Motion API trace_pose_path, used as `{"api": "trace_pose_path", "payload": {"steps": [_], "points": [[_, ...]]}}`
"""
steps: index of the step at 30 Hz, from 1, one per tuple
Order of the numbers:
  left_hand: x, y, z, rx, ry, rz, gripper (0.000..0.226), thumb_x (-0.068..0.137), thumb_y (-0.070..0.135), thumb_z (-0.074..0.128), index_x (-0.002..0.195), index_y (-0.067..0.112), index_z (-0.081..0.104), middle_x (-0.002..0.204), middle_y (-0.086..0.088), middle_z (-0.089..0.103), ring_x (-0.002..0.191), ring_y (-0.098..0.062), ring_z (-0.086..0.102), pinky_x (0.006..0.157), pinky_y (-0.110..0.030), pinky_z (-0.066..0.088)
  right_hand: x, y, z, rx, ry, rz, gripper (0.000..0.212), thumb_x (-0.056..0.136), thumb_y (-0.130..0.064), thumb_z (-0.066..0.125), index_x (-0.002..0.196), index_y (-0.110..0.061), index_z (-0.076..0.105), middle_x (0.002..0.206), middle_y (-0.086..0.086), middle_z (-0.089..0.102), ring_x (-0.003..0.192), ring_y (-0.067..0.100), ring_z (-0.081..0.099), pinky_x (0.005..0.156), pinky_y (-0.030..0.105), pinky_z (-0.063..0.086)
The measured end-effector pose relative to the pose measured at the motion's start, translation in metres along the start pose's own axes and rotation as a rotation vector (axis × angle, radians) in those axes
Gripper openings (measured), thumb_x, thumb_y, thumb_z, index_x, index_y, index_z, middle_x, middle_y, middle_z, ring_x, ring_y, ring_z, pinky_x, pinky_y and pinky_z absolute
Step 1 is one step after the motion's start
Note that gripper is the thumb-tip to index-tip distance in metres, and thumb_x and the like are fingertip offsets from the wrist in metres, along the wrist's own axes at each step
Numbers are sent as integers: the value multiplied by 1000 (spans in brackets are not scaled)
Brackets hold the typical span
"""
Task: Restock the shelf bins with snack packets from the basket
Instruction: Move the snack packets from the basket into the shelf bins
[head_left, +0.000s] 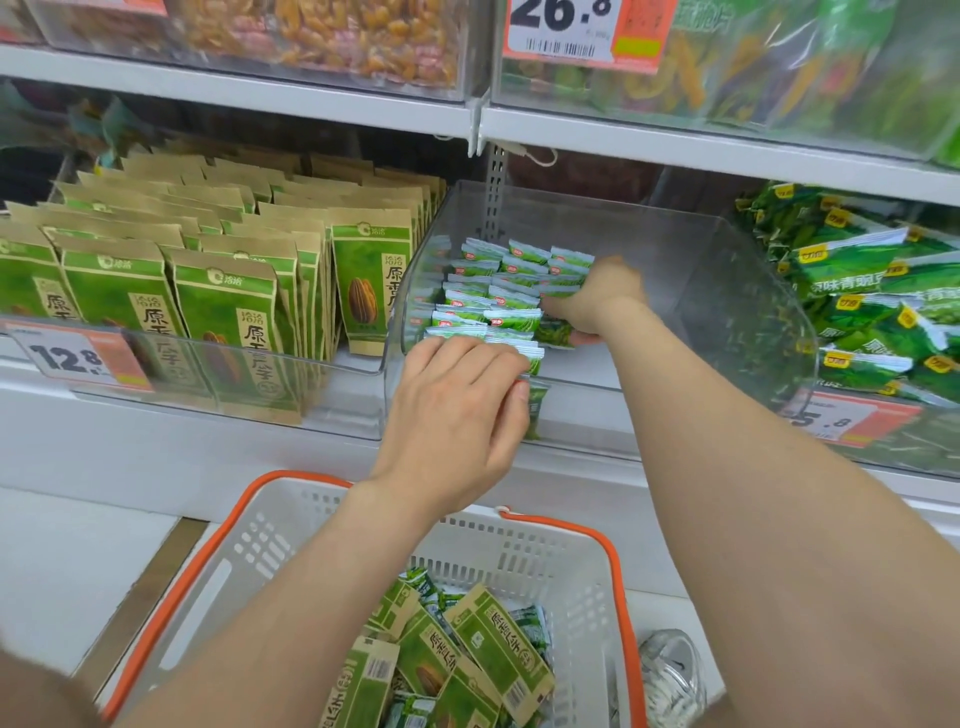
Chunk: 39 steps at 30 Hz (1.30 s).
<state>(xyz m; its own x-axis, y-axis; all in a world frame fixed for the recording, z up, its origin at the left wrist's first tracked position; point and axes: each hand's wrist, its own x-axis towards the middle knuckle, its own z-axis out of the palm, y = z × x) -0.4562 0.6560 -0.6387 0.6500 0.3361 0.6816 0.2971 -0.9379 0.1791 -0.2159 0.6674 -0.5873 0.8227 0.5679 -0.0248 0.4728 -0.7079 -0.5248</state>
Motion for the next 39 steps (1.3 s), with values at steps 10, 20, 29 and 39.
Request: {"api": "trace_pose_path", "payload": {"steps": [10, 20, 29, 39], "points": [[-2, -3, -6, -116, -59, -8, 29, 103, 27, 50, 125, 16, 66, 125, 4, 67, 121, -21, 58, 120, -45, 29, -53, -2, -12, 94, 85, -69, 13, 93, -13, 54, 104, -7, 57, 107, 16, 56, 91, 35, 56, 69, 33, 46], [-42, 6, -23, -16, 245, -47, 12, 82, 8, 69, 85, 10, 58, 84, -8, 57, 79, -35, 53, 66, -43, 40, -189, -15, 13, 177, 736, -767, 10, 80, -18, 56, 83, -19, 66, 52, -2, 56, 50, 30, 55, 46, 32, 39], [-158, -30, 17, 14, -1033, -379, 21, 87, 40, 58, 89, 23, 70, 84, 1, 70, 80, -24, 69, 64, -32, 52, -245, 62, 133, -176, -163, -685, 22, 87, -36, 50, 90, -24, 68, 75, 1, 68, 74, 31, 65, 69, 42, 57], [-226, -6, 51, -106, -1791, -266, 76, 100, 30, 68, 161, 48, 26, 167, -7, 16, 141, -36, 47, 107, -45, 50, -259, 100, 181, -726, -917, -481, 25, 96, -12, 58, 72, -13, 49, 76, 5, 50, 60, 20, 47, 58, 33, 44]]}}
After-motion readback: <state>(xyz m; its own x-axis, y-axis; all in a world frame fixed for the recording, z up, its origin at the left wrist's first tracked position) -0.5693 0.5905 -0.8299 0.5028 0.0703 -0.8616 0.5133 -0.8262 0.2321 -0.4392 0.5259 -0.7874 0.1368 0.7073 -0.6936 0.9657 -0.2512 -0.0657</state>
